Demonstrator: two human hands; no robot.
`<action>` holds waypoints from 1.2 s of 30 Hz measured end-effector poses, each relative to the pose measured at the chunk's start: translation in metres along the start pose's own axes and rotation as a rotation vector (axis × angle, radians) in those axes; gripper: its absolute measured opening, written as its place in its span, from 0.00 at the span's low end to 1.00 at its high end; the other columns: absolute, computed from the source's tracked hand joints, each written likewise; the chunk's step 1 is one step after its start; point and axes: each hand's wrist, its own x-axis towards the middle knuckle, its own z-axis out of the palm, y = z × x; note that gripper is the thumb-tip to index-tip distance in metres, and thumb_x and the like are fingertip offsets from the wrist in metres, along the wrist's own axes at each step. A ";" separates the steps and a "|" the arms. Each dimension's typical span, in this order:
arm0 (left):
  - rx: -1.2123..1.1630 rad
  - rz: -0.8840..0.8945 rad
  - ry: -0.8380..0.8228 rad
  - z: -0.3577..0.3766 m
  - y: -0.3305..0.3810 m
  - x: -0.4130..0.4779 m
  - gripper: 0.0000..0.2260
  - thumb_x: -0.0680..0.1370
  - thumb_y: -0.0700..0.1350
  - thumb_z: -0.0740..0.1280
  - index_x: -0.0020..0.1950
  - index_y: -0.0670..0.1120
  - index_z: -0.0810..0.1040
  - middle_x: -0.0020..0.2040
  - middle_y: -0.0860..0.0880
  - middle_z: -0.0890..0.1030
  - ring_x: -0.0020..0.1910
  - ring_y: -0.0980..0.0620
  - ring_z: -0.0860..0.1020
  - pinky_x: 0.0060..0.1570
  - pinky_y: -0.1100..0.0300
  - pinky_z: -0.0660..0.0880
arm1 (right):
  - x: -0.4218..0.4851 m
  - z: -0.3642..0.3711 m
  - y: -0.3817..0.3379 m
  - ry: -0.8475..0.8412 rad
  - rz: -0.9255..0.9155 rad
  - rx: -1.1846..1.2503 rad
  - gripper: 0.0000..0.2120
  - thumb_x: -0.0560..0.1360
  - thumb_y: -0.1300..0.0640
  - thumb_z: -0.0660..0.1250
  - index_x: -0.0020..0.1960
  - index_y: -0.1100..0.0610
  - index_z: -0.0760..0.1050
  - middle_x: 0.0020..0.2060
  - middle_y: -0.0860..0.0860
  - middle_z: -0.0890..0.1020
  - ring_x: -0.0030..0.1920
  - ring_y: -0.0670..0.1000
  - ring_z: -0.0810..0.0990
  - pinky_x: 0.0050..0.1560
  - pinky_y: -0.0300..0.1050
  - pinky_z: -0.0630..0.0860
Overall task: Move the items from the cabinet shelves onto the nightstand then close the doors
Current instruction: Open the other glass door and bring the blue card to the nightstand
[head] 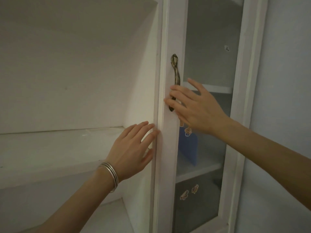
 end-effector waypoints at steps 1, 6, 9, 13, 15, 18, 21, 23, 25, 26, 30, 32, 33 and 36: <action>-0.014 -0.001 0.018 0.001 0.001 0.003 0.22 0.76 0.52 0.54 0.63 0.43 0.75 0.62 0.42 0.77 0.61 0.42 0.75 0.59 0.46 0.73 | 0.003 0.000 0.001 0.013 -0.004 -0.025 0.16 0.75 0.55 0.60 0.61 0.59 0.73 0.58 0.57 0.77 0.64 0.55 0.71 0.68 0.60 0.61; -0.030 -0.055 0.057 0.009 0.008 0.007 0.23 0.75 0.53 0.55 0.65 0.44 0.72 0.63 0.43 0.76 0.61 0.44 0.76 0.61 0.50 0.67 | 0.009 -0.002 0.001 0.043 -0.043 -0.009 0.13 0.77 0.56 0.56 0.55 0.60 0.74 0.53 0.56 0.79 0.58 0.55 0.74 0.66 0.56 0.64; -0.041 -0.049 0.056 0.011 0.015 0.002 0.23 0.74 0.53 0.56 0.66 0.44 0.70 0.63 0.44 0.76 0.61 0.46 0.76 0.61 0.52 0.66 | 0.013 -0.008 0.002 0.084 -0.035 -0.002 0.12 0.77 0.57 0.54 0.51 0.60 0.74 0.48 0.55 0.79 0.53 0.55 0.76 0.61 0.53 0.68; -0.048 -0.054 0.037 0.003 0.020 -0.009 0.23 0.74 0.54 0.57 0.67 0.45 0.69 0.63 0.46 0.76 0.61 0.47 0.75 0.61 0.54 0.67 | 0.023 -0.013 0.005 0.110 -0.090 0.034 0.07 0.75 0.58 0.56 0.46 0.60 0.70 0.42 0.56 0.79 0.45 0.56 0.76 0.49 0.51 0.71; -0.055 -0.057 0.035 -0.002 0.020 -0.016 0.23 0.75 0.53 0.57 0.68 0.46 0.68 0.64 0.46 0.75 0.62 0.47 0.74 0.62 0.52 0.69 | 0.019 -0.016 0.011 0.100 -0.103 0.038 0.07 0.76 0.58 0.55 0.45 0.60 0.69 0.42 0.56 0.78 0.44 0.56 0.76 0.47 0.51 0.70; -0.041 -0.080 0.028 -0.010 0.019 -0.023 0.24 0.75 0.53 0.56 0.69 0.45 0.68 0.67 0.45 0.73 0.64 0.46 0.73 0.61 0.49 0.72 | -0.007 -0.030 0.023 0.105 -0.105 0.037 0.12 0.77 0.54 0.53 0.48 0.60 0.72 0.46 0.57 0.79 0.49 0.57 0.76 0.49 0.52 0.67; -0.031 -0.063 0.034 -0.018 0.040 -0.018 0.26 0.74 0.54 0.57 0.71 0.46 0.64 0.68 0.46 0.71 0.65 0.47 0.72 0.64 0.49 0.67 | -0.044 -0.050 0.038 0.132 -0.072 0.123 0.13 0.77 0.51 0.56 0.55 0.58 0.70 0.52 0.57 0.79 0.55 0.56 0.73 0.51 0.52 0.66; -0.053 -0.029 0.051 -0.022 0.067 -0.014 0.27 0.74 0.55 0.57 0.72 0.47 0.61 0.70 0.47 0.69 0.67 0.50 0.69 0.65 0.50 0.64 | -0.066 -0.062 0.047 0.112 -0.061 0.131 0.17 0.78 0.49 0.55 0.62 0.56 0.67 0.55 0.57 0.77 0.57 0.56 0.70 0.52 0.54 0.66; -0.081 -0.004 0.073 -0.026 0.097 -0.013 0.28 0.75 0.55 0.57 0.73 0.48 0.60 0.72 0.50 0.66 0.69 0.53 0.65 0.68 0.51 0.62 | -0.084 -0.076 0.060 0.098 -0.066 0.111 0.21 0.78 0.48 0.52 0.69 0.54 0.63 0.56 0.56 0.77 0.57 0.56 0.70 0.53 0.53 0.64; -0.104 0.012 0.075 -0.028 0.112 -0.013 0.28 0.75 0.55 0.58 0.74 0.48 0.59 0.72 0.50 0.64 0.70 0.53 0.63 0.69 0.53 0.61 | -0.093 -0.083 0.066 0.098 -0.071 0.100 0.21 0.79 0.49 0.52 0.70 0.54 0.62 0.56 0.56 0.77 0.57 0.56 0.70 0.52 0.53 0.64; -0.135 0.045 0.078 -0.040 0.160 -0.009 0.30 0.75 0.54 0.58 0.75 0.46 0.58 0.74 0.50 0.61 0.72 0.53 0.60 0.70 0.53 0.59 | -0.127 -0.107 0.084 0.102 -0.061 0.092 0.21 0.79 0.50 0.53 0.70 0.55 0.65 0.54 0.56 0.77 0.55 0.56 0.72 0.50 0.52 0.65; -0.151 0.054 0.064 -0.048 0.177 -0.006 0.31 0.73 0.52 0.59 0.75 0.46 0.57 0.75 0.50 0.60 0.73 0.53 0.57 0.71 0.54 0.56 | -0.142 -0.115 0.093 0.102 -0.050 0.110 0.21 0.79 0.51 0.54 0.70 0.55 0.66 0.54 0.56 0.77 0.54 0.57 0.73 0.49 0.52 0.66; -0.154 0.064 0.053 -0.052 0.186 -0.003 0.32 0.73 0.51 0.59 0.75 0.46 0.57 0.75 0.50 0.60 0.73 0.53 0.57 0.71 0.55 0.55 | -0.150 -0.119 0.098 0.105 -0.044 0.119 0.20 0.79 0.51 0.54 0.69 0.55 0.67 0.53 0.56 0.78 0.54 0.57 0.74 0.48 0.52 0.66; -0.130 0.090 0.052 -0.063 0.220 0.008 0.33 0.70 0.50 0.59 0.74 0.44 0.59 0.73 0.47 0.64 0.72 0.51 0.58 0.70 0.57 0.55 | -0.178 -0.128 0.111 0.112 0.002 0.157 0.19 0.79 0.53 0.55 0.68 0.56 0.68 0.52 0.58 0.77 0.53 0.58 0.73 0.46 0.52 0.67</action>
